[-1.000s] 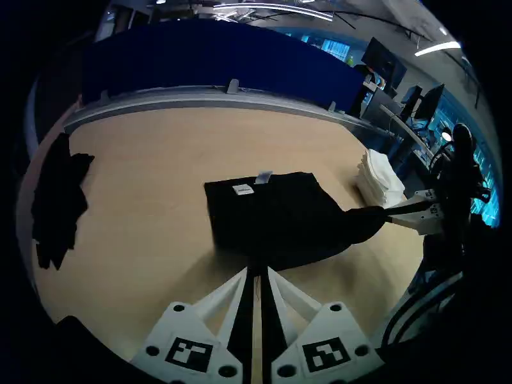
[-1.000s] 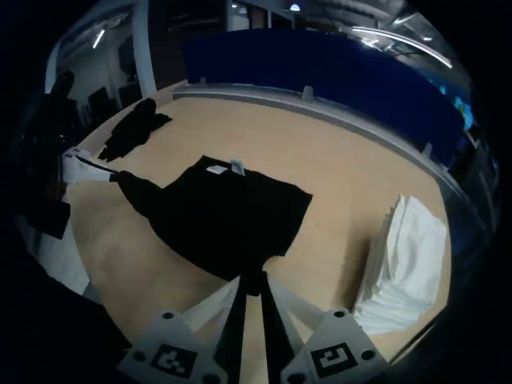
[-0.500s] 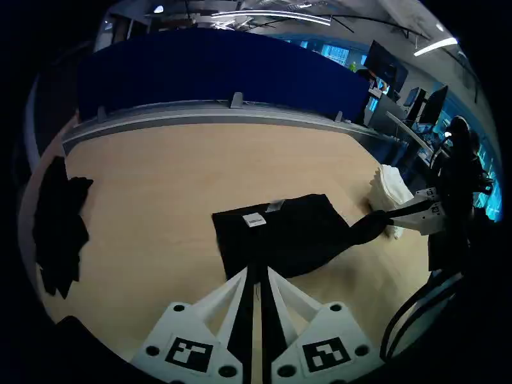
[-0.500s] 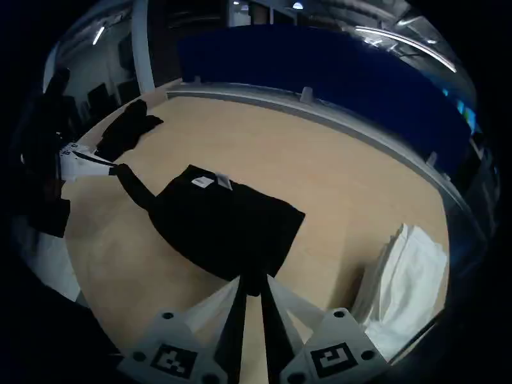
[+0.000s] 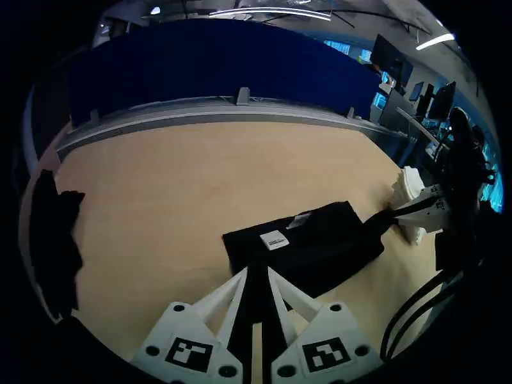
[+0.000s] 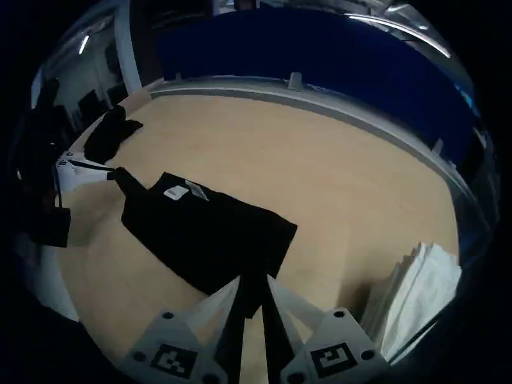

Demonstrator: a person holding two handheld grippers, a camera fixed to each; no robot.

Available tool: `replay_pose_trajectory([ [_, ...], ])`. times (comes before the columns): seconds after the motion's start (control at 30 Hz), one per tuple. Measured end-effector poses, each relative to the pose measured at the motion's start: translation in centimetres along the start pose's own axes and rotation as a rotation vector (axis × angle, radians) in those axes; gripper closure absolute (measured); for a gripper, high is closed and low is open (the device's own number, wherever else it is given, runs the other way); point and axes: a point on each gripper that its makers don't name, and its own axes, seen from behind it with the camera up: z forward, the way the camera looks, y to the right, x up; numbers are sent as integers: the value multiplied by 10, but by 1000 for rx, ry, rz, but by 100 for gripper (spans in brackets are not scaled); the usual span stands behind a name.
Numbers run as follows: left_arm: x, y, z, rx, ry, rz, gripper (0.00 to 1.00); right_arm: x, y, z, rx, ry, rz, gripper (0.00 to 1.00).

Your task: Fold towel

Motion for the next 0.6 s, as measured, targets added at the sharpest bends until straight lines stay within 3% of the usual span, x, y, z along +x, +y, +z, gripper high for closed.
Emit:
replay_pose_trajectory([
  [0.3,-9,-5,18,3,-22,17,93,-6,6,16,0,-25,28,85],
  [0.6,-8,-13,36,23,-22,-3,93,2,13,33,-23,-15,49,82],
])
